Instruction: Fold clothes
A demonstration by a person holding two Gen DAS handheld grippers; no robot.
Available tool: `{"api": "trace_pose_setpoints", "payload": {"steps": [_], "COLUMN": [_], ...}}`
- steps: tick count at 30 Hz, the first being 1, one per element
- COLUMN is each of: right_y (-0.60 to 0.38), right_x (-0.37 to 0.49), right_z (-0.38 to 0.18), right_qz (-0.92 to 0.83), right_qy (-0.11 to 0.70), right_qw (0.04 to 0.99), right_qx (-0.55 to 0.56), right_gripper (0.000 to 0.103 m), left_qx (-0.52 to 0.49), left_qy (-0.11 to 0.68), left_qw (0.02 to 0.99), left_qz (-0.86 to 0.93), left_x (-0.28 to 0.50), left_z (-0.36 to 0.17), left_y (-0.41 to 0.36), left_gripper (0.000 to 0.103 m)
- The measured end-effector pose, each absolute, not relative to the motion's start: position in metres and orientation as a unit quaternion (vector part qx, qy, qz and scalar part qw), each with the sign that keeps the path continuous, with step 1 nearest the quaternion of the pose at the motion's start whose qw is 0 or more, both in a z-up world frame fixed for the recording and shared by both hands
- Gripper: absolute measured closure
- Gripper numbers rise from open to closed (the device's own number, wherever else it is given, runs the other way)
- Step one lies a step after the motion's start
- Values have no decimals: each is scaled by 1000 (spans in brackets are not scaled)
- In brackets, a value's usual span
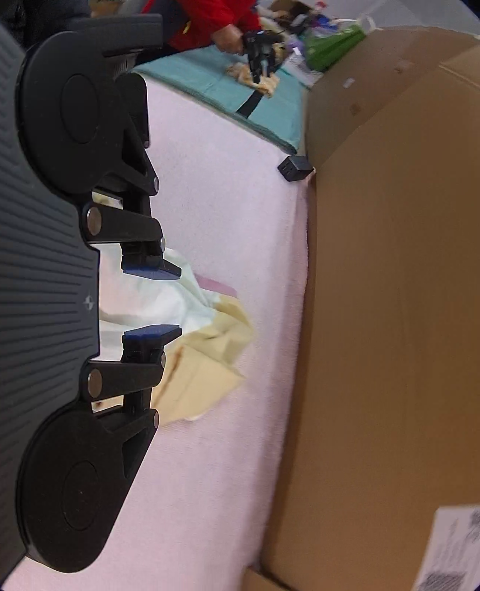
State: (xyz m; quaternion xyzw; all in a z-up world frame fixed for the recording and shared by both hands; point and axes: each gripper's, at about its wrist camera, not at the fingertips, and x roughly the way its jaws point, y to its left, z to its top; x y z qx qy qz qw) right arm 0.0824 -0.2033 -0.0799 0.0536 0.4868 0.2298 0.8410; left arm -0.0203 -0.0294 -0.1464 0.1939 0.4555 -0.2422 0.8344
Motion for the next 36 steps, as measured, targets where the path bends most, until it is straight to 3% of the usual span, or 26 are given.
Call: {"api": "trace_pose_setpoints", "payload": {"steps": [6,11,15,17,18,19,20,24,32,36], "right_y": [-143,-119,-107,-102,-100,-98,-99,-123,-172,-199], "right_x": [116,142,150,152,152,153,154,157,160,158], "right_z": [-111,-141,-157,-163,-166,-169,-169,-153,-113,-122], "right_qz": [266,253,245,236,231,226,223,202,111,53], "right_qy": [497,525,540,539,538,538,537,507,391,394], "right_qw": [824,810,802,805,806,807,809,838,911,913], "right_qx": [-51,-65,-71,-82,-87,-92,-85,3,68,91], "right_gripper": [66,65,56,57,58,72,94,95,95,95], "left_qx": [233,231,242,245,246,247,248,261,263,252], "left_qy": [435,439,435,435,434,434,434,426,419,426], "left_qw": [831,830,829,828,828,828,828,832,845,846], "left_qz": [-256,-256,-256,-255,-255,-255,-255,-241,-204,-198], "left_x": [-38,-38,-41,-42,-42,-42,-42,-36,-16,-12], "left_z": [-151,-154,-156,-158,-158,-159,-159,-160,-157,-155], "left_y": [-41,-37,-39,-41,-42,-42,-43,-43,-36,-29], "left_gripper": [67,67,67,68,69,69,69,69,67,67]}}
